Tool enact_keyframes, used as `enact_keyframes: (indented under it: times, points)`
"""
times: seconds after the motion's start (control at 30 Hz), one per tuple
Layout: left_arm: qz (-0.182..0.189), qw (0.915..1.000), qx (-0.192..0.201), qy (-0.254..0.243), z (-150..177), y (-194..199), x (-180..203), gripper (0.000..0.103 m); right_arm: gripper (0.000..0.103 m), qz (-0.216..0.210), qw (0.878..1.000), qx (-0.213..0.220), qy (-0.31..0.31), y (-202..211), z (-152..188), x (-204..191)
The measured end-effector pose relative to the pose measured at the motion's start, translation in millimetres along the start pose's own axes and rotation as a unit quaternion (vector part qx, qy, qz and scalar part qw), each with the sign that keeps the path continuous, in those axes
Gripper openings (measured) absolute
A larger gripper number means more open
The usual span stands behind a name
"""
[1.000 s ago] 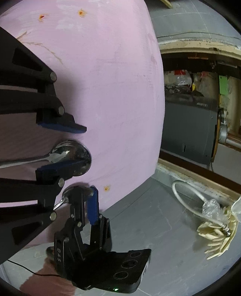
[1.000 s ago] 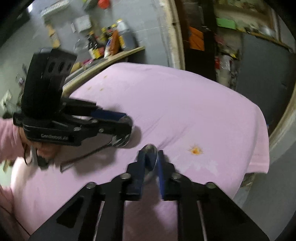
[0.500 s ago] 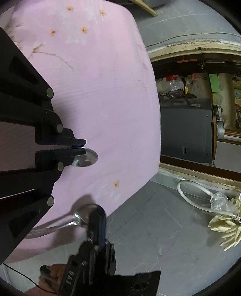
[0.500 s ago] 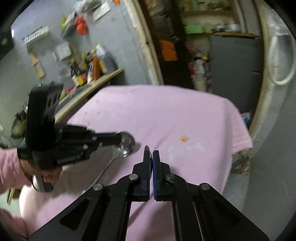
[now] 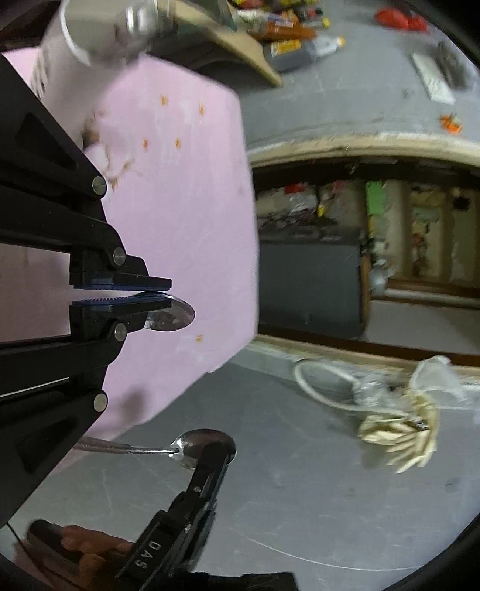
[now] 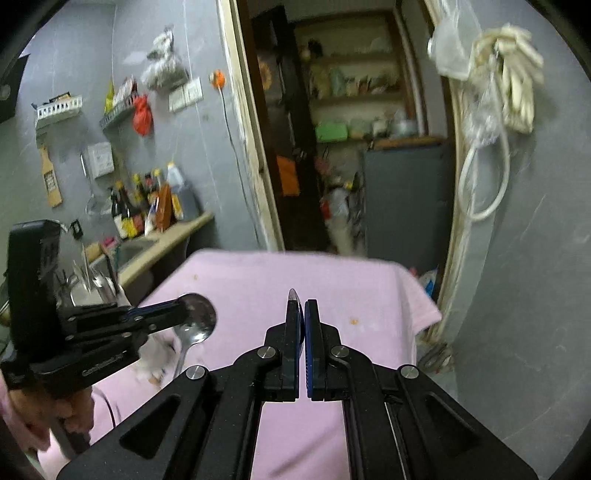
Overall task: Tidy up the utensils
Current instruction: 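Lift the spoon with the left tool while the right tool lifts its spoon toward the basket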
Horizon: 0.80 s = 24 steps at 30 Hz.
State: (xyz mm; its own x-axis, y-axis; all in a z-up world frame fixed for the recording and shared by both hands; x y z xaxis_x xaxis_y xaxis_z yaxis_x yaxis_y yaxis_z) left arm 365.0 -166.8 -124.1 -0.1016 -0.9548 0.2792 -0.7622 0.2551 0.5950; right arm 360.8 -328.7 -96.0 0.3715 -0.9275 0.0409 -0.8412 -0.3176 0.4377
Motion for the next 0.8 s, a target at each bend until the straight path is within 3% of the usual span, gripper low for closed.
enact_keyframes:
  times: [0.4, 0.6, 0.8]
  points:
    - [-0.019, 0.9922, 0.119, 0.034, -71, 131, -67, 0.003, 0.003, 0.083, 0.988, 0.12, 0.052, 56, -124, -103]
    - [-0.05, 0.9836, 0.167, 0.047, -104, 180, -124, 0.003, 0.003, 0.062, 0.984, 0.167, 0.019, 46, -168, -157]
    - [-0.086, 0.9709, 0.208, 0.082, -122, 193, -200, 0.003, 0.003, 0.059, 0.981, 0.18, 0.031, 12, -172, -204]
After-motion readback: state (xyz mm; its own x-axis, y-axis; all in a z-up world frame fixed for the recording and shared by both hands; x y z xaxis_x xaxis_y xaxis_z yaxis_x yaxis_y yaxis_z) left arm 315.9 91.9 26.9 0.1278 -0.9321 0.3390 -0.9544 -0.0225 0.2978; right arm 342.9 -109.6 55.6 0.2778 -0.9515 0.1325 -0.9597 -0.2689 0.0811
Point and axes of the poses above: each gripper's, at about its wrist camera, not at the fingertips, and y roughly against the way its jaws point, x to its right, z to its underside, the point moved 8 cm from there along -y, roughly the way its jaws point, and after that the axes turned 13 degrees about y, right-handed, at the moved point
